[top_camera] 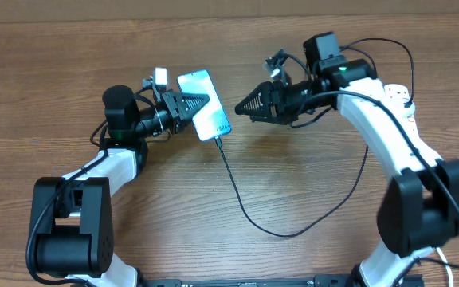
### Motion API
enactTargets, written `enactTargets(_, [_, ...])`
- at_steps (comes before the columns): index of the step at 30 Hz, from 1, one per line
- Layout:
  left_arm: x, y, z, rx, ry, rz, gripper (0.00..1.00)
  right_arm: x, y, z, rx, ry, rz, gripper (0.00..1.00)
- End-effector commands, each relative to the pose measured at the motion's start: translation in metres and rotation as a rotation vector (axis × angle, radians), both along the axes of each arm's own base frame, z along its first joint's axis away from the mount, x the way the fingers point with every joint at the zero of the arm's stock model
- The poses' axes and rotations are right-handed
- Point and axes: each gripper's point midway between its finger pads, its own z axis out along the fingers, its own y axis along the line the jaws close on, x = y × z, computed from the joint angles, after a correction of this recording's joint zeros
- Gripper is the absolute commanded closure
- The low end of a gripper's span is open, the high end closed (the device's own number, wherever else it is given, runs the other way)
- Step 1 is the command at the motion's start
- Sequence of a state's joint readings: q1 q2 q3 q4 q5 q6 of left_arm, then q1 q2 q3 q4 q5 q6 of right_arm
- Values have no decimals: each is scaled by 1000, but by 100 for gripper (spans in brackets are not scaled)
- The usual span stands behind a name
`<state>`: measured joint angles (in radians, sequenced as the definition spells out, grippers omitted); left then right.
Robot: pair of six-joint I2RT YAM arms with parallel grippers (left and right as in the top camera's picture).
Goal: Plug charger to phone and switch on socket
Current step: 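Open the right gripper and withdraw it from the plugged phone, then lower the phone flat onto the table with the left gripper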
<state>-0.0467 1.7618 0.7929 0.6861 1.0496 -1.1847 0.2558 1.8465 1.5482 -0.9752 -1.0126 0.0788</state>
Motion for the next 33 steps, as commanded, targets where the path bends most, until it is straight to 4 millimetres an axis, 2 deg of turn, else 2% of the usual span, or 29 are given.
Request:
enactTargets(1, [-14, -14, 1, 46, -96, -88, 96, 4, -15, 3, -143, -132, -27, 24])
enactTargets(5, [-25, -35, -8, 87, -116, -141, 96, 0, -28, 6, -233, -154, -61, 23])
enactTargets(10, [-31, -53, -25, 184, -122, -173, 96, -5, -43, 21, -308, -219, -103, 23])
enactTargets(11, [-31, -54, -28, 205, -123, -179, 96, -6, -45, 24, -319, -230, -110, 21])
enactTargets(12, [-31, -56, -32, 235, -122, -186, 96, -8, -48, 28, -329, -241, -117, 11])
enactTargets(16, [-29, -60, -40, 369, -113, -215, 96, -12, -53, 35, -354, -262, -132, 9])
enactTargets(19, [-23, -58, -45, 550, -114, -214, 96, -15, -54, 40, -350, -271, -134, 9])
enactTargets(23, [-14, -50, -49, 701, -116, -182, 96, -17, -55, 40, -352, -267, -133, 9])
enactTargets(28, [-11, -44, -60, 724, -58, -147, 96, -21, -56, 38, -358, -247, -129, 7])
enactTargets(33, [-11, -42, -87, 701, 107, -101, 96, -26, -57, 35, -366, -221, -123, 6])
